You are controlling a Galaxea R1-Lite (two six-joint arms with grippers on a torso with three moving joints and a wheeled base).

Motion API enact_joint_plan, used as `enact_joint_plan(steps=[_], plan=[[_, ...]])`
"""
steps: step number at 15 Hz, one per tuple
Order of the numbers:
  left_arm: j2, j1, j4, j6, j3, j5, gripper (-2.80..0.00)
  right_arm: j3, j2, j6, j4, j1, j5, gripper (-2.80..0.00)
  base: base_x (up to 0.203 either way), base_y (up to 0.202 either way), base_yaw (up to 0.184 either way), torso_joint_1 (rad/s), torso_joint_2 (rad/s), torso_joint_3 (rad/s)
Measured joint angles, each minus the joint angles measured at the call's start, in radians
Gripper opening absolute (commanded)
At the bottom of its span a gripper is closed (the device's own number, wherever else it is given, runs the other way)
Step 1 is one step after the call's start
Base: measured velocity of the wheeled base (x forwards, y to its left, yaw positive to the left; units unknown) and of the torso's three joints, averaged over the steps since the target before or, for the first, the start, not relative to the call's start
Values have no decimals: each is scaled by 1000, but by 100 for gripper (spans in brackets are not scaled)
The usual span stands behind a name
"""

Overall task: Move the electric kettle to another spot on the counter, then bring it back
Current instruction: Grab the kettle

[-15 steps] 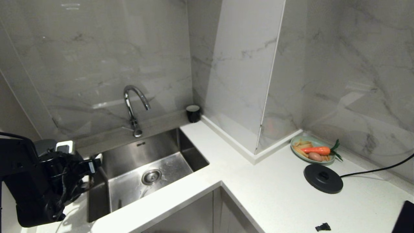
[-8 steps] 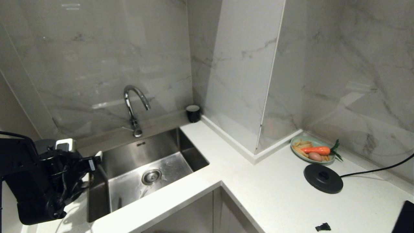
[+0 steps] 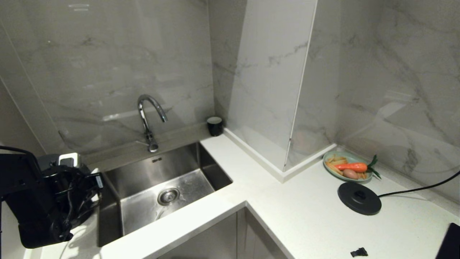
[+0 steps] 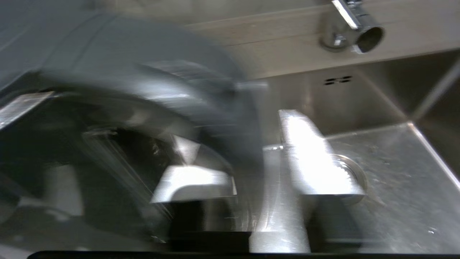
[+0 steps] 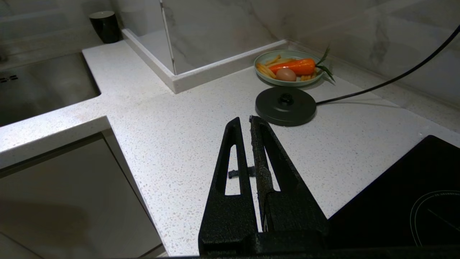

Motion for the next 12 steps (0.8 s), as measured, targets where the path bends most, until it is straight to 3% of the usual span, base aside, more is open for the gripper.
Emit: enact_joint_plan(steps=[12], plan=[[-38,8,8,-2,0,-3,-280,0,0,0,0,0,0,-280,0,0,0,0,0,0]])
